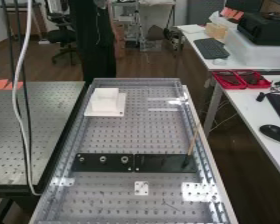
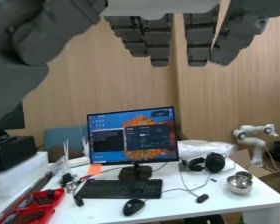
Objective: Grab the drill bit and place it in the clear container
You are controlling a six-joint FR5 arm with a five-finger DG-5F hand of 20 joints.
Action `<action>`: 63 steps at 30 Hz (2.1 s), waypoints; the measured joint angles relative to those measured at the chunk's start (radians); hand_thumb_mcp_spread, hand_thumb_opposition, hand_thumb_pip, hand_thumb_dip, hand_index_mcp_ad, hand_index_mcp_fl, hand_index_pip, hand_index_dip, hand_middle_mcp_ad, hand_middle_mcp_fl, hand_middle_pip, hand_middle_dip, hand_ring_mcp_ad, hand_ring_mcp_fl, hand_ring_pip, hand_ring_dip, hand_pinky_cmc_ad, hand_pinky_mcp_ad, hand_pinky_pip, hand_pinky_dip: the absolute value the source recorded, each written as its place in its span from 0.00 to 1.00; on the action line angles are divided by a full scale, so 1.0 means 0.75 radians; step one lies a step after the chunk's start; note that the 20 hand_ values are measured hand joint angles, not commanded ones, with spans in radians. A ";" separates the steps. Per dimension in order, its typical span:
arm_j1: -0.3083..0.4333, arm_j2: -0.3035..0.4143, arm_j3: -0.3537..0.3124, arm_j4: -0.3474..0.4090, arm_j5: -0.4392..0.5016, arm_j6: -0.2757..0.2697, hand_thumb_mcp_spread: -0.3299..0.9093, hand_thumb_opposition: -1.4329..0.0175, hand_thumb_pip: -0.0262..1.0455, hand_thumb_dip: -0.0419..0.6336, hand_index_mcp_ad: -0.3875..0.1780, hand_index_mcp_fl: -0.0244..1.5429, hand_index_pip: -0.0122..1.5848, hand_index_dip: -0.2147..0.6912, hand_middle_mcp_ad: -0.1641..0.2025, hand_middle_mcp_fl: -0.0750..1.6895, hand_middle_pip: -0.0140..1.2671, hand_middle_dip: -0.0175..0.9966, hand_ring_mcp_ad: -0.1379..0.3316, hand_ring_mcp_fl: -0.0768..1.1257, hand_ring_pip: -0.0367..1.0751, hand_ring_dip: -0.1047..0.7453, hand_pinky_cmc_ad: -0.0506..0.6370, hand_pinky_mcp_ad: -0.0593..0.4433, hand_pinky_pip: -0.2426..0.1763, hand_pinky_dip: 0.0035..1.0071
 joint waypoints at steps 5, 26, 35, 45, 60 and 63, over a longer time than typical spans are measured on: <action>0.001 0.005 -0.003 0.001 0.003 -0.001 0.34 0.51 0.17 0.07 0.91 0.03 0.06 0.18 0.86 0.05 0.12 0.09 0.85 0.13 0.10 0.10 0.52 0.57 0.25 0.18; 0.001 0.006 -0.003 0.000 0.003 -0.001 0.35 0.51 0.17 0.07 0.91 0.03 0.06 0.18 0.86 0.05 0.12 0.09 0.85 0.13 0.10 0.10 0.52 0.58 0.25 0.19; 0.001 0.006 -0.003 0.000 0.003 -0.001 0.35 0.50 0.17 0.07 0.91 0.03 0.06 0.18 0.86 0.05 0.12 0.09 0.85 0.13 0.10 0.10 0.52 0.58 0.25 0.19; 0.001 0.006 -0.003 0.000 0.003 -0.001 0.35 0.50 0.17 0.07 0.91 0.03 0.06 0.18 0.86 0.05 0.12 0.09 0.85 0.13 0.10 0.10 0.52 0.58 0.25 0.19; 0.001 0.006 -0.003 0.000 0.003 -0.001 0.35 0.50 0.17 0.07 0.91 0.03 0.06 0.18 0.86 0.05 0.12 0.09 0.85 0.13 0.10 0.10 0.52 0.58 0.25 0.19; 0.001 0.006 -0.003 0.000 0.003 -0.001 0.35 0.50 0.17 0.07 0.91 0.03 0.06 0.18 0.86 0.05 0.12 0.09 0.85 0.13 0.10 0.10 0.52 0.58 0.25 0.19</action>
